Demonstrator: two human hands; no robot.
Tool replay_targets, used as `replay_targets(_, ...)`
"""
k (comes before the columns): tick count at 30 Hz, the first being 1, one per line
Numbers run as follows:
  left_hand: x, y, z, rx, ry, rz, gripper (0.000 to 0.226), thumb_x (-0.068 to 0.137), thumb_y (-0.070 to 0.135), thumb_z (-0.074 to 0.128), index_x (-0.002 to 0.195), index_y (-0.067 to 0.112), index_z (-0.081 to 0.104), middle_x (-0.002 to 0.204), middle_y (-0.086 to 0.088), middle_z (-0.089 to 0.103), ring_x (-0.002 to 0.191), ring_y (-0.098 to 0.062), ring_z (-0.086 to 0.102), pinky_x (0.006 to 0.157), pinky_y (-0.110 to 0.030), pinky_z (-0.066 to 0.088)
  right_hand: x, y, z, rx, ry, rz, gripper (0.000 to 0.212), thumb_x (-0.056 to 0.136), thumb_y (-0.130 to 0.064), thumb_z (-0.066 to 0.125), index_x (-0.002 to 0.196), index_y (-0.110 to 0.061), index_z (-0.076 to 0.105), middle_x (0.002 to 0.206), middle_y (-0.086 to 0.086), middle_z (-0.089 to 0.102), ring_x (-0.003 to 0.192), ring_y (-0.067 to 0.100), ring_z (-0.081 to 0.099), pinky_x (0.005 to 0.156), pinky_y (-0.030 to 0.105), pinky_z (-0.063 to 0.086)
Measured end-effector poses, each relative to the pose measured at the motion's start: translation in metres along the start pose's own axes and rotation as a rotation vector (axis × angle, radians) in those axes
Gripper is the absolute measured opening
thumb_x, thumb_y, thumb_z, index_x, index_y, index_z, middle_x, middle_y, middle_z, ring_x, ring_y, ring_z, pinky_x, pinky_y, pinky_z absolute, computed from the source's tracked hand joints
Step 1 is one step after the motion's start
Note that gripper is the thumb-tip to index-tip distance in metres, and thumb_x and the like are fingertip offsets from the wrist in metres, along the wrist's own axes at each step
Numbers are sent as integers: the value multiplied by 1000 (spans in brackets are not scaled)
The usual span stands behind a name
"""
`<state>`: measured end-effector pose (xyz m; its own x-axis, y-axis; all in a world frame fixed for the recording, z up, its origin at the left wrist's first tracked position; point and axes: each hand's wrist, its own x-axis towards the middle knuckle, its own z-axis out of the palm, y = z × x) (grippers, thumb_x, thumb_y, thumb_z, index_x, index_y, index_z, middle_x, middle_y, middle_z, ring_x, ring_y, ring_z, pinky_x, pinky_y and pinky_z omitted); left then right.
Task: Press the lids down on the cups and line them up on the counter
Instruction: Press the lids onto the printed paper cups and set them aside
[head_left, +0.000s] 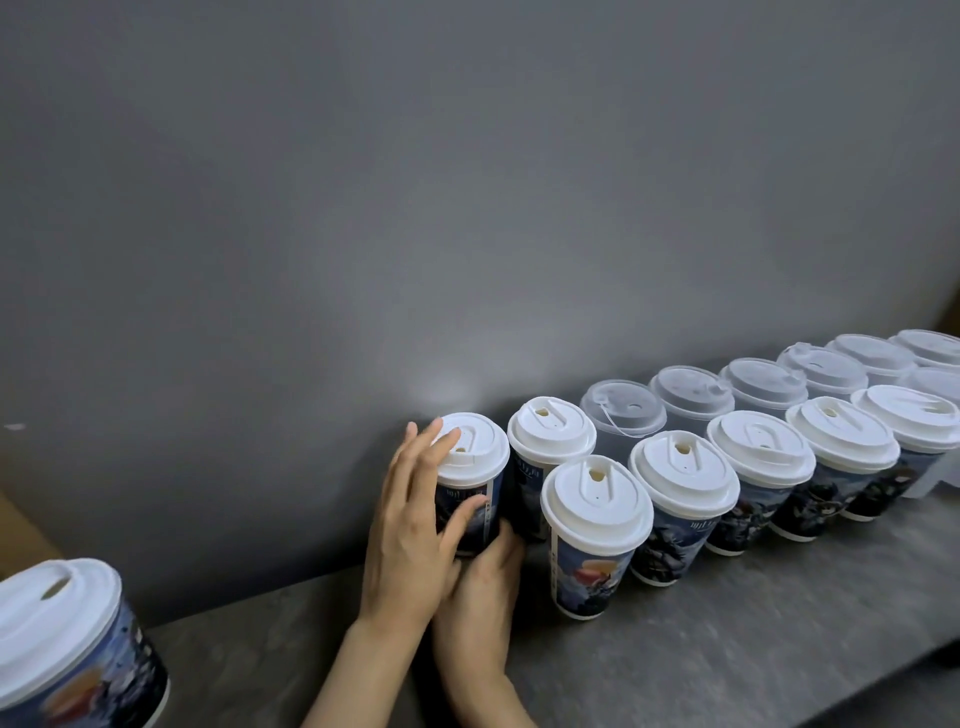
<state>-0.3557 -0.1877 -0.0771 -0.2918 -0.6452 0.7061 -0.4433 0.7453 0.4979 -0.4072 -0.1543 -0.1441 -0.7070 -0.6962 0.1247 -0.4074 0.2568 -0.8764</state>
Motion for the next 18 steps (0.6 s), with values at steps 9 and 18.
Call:
replay_targets(9,-69,-16,-80,166,372,105,25,92,15,56,114,4,59,119,5,55,111,-15,56,95,-34,46,-50,0,-19,-31,-248,-143,34,77,4,58,108,-11,53,119,6,42,113,27,52,104,30,36)
replay_targets(18,-77,-41,-206,613,400,-247,33,80,24,76,109,22,60,123,-2,52,114,-27,53,95,-39,39,-99,-42,45,45,-736,-434,44,79,-22,69,117,-16,49,116,-4,45,110,8,49,96,13,37)
